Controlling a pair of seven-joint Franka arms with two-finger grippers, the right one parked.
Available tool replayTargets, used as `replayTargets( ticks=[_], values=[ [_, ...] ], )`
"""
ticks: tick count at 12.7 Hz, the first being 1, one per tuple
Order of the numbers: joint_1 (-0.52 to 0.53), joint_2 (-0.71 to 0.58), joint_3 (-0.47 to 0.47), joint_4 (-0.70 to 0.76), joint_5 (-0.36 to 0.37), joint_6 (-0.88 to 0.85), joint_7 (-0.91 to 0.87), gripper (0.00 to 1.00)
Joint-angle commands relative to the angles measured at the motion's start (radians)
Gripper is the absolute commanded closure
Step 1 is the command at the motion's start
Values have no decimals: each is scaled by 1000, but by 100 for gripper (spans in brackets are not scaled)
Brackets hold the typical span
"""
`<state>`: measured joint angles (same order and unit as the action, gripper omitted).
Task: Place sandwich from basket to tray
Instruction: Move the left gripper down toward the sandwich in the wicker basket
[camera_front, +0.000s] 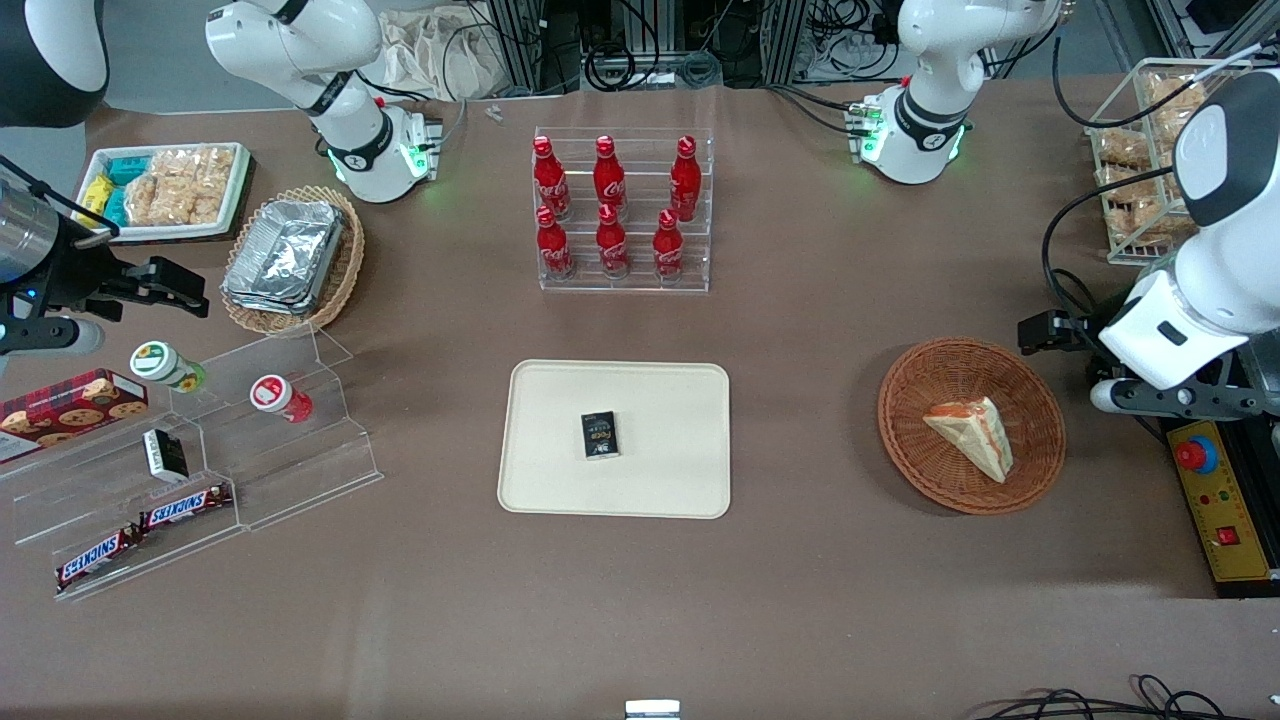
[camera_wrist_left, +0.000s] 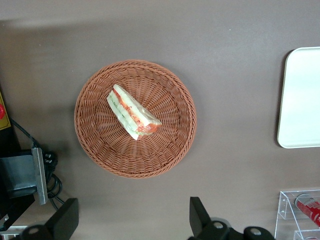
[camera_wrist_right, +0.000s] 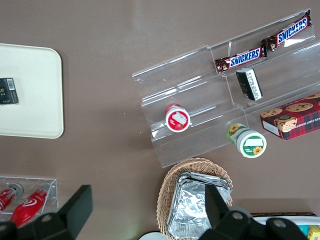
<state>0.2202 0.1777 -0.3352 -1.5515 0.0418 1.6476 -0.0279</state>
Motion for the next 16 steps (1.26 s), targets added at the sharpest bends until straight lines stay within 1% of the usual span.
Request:
replayTargets(
  ticks=[1,4,6,7,9,10,13,15,16],
  values=[
    [10,35,-4,54,-11,-28,-24,0],
    [10,61,-4,83,-5,-28,-41,0],
    [39,89,-2,91,1,-25,-75,0],
    [44,95,-2,81,3,-12,-124,0],
    [85,108,-4,41,-19,53,-400,0],
    [88,103,-4,-7,-17,104,-453,0],
    [93,83,-2,-126,-7,208,-523,0],
    [91,94,-2,-171,3,271,-634,0],
    [91,91,-2,-226,3,332,-697,0]
  ],
)
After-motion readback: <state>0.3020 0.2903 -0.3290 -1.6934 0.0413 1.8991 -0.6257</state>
